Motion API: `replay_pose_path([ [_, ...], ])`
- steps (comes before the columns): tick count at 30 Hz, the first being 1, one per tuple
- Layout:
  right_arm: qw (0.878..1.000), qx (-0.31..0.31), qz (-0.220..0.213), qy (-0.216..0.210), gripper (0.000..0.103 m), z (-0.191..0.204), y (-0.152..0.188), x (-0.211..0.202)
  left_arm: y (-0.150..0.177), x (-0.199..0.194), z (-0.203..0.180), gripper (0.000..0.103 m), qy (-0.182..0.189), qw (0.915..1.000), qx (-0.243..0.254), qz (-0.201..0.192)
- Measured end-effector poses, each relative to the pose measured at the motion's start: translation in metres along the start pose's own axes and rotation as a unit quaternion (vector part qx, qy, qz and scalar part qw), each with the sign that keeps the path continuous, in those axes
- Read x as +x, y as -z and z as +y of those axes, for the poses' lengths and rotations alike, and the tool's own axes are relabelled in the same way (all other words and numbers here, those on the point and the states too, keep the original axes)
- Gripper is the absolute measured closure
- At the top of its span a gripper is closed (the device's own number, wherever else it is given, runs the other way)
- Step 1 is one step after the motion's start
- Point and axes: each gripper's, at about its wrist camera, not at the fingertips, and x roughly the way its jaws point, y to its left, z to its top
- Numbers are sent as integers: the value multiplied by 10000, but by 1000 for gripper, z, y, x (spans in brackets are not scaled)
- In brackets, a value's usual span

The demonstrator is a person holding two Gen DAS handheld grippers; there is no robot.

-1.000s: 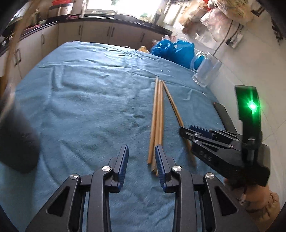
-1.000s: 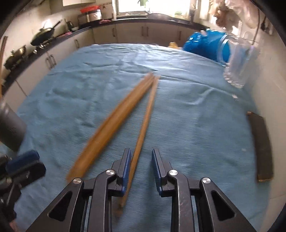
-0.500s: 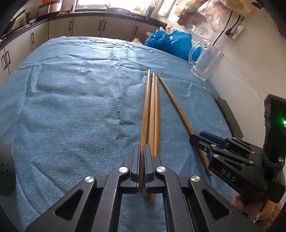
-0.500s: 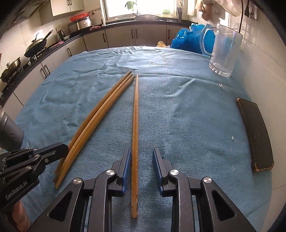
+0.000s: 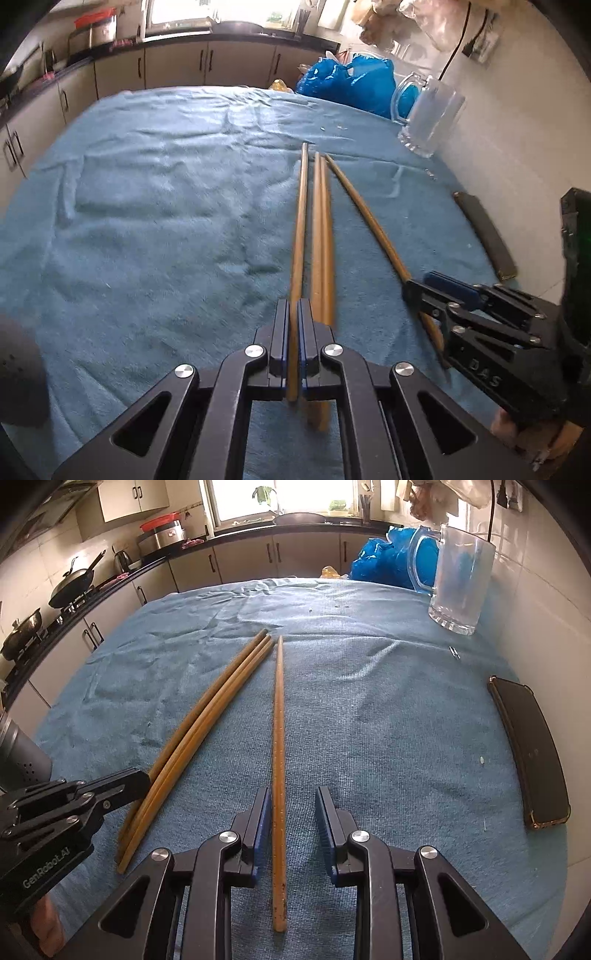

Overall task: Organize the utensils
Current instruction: 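Return both grippers to the cloth and each grasp another chopstick, then lift the held chopsticks off the cloth with both grippers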

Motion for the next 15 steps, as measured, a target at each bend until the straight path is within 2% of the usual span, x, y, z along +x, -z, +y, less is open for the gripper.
replay_pose_path([
  [4,10000,36,16,7,76,-1,-1,1,-6,6,-2,97,-105,9999,60,20],
  [8,9998,-20,79,201,76,6,-5,3,-9,10,-11,97,-332,9991,265,78],
  [9,9997,-1,107,232,78,6,-6,4,-8,8,-11,97,-356,9990,235,134],
  [12,9989,118,202,414,93,5,-9,5,0,0,-6,98,-323,9990,108,298],
  [15,9988,281,272,284,95,-3,-5,1,15,-15,4,98,-220,9987,-77,451],
])
